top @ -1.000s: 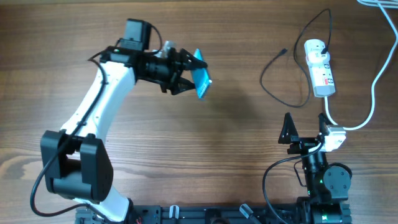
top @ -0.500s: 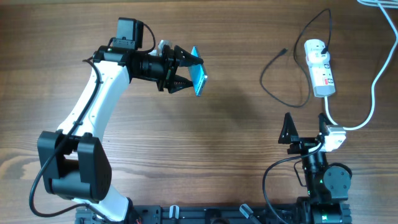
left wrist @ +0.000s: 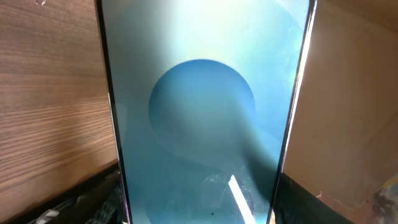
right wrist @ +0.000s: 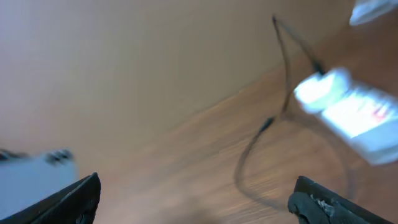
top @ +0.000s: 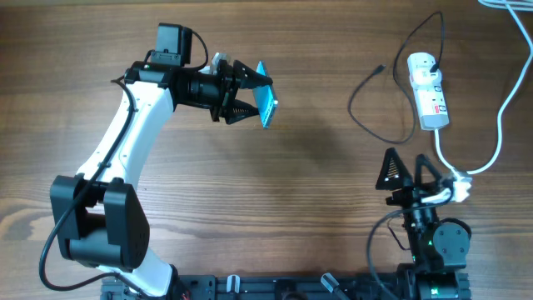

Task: Plug charger to phone and switch on socket
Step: 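Swing the right gripper toward the phone held by the left gripper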

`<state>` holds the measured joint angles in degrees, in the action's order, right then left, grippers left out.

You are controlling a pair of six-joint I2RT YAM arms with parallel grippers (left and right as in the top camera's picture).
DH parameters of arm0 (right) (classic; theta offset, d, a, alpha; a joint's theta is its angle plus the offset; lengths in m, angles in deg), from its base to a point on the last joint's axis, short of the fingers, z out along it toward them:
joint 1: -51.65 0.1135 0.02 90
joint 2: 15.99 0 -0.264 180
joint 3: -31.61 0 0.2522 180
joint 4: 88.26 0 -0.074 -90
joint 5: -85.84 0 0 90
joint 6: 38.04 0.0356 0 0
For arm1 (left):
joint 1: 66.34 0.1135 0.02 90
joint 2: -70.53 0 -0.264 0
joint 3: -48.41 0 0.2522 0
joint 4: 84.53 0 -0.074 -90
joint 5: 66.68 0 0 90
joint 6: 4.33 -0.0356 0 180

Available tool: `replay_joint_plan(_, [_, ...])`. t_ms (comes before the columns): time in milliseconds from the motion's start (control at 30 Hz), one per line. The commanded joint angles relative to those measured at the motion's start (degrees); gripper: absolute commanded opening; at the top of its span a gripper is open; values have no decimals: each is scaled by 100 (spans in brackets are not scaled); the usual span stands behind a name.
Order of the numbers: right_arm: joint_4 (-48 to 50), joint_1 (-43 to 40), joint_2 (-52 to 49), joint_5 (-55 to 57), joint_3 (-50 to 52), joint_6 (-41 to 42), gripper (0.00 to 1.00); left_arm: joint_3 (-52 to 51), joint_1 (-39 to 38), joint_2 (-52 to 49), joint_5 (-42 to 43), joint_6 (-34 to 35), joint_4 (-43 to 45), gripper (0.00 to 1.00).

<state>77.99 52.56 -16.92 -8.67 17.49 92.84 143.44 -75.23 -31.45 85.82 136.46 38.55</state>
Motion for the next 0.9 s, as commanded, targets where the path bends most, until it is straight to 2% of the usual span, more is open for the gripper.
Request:
replay_joint_plan(0, [39,-24,66,-280,7,2656,100,136,4,190,234,39,57,58])
replay_joint_plan(133, [39,-24,66,-282,7,4033,100,136,4,190,195,-87,55,58])
replay_joint_plan(200, [76,-22,66,-686,7,4304,100,136,7,190,199,-83,55,58])
replay_joint_plan(400, [146,-22,-212,-1532,7,2275,100,136,7,190,144,-136,74,58])
replay_joint_plan(567, [190,-22,-557,-2140,4,1211,99,136,4,190,-516,-461,-17,58])
replay_joint_plan(733, [247,-13,-789,-3016,-61,505,99,136,-4,190,-1178,-710,-59,58])
replay_joint_plan(867, [229,-13,-870,-3379,-214,310,99,133,-59,190,-1672,-713,-181,58])
